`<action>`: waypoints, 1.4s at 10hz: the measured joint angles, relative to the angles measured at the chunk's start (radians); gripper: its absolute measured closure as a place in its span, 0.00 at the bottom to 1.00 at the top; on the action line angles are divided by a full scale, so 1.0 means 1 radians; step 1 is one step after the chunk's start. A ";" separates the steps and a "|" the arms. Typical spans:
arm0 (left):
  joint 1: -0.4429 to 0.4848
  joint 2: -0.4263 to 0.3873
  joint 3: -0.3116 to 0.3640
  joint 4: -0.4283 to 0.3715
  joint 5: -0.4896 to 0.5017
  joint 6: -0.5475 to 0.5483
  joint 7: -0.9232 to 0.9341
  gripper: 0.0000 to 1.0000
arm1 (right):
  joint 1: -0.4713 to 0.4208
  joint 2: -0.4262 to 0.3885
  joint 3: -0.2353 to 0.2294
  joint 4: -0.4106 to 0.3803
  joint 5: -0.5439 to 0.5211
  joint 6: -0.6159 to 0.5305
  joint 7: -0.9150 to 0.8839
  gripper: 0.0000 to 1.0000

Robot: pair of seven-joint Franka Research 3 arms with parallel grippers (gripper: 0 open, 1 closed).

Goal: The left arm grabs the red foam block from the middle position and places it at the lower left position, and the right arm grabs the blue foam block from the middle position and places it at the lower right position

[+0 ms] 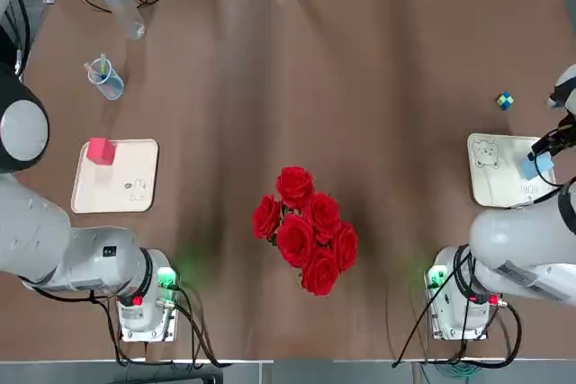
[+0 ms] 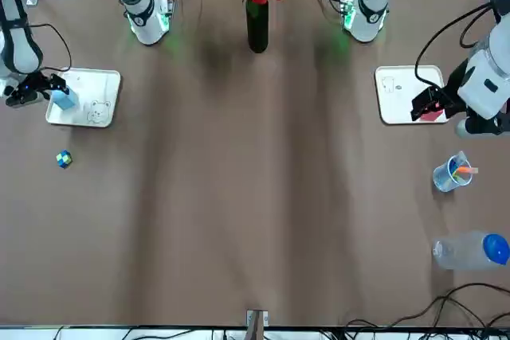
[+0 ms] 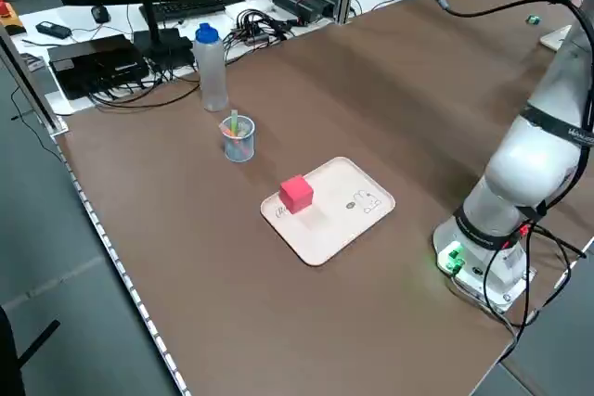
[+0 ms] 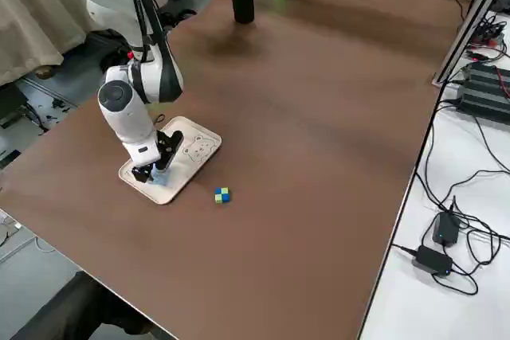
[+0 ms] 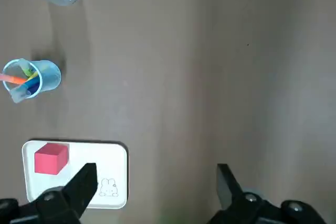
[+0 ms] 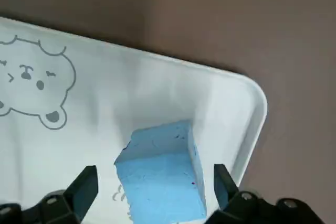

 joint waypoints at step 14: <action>0.006 0.000 0.002 -0.002 0.019 -0.017 0.095 0.00 | 0.422 -0.018 0.080 0.633 -0.001 -0.389 0.493 0.00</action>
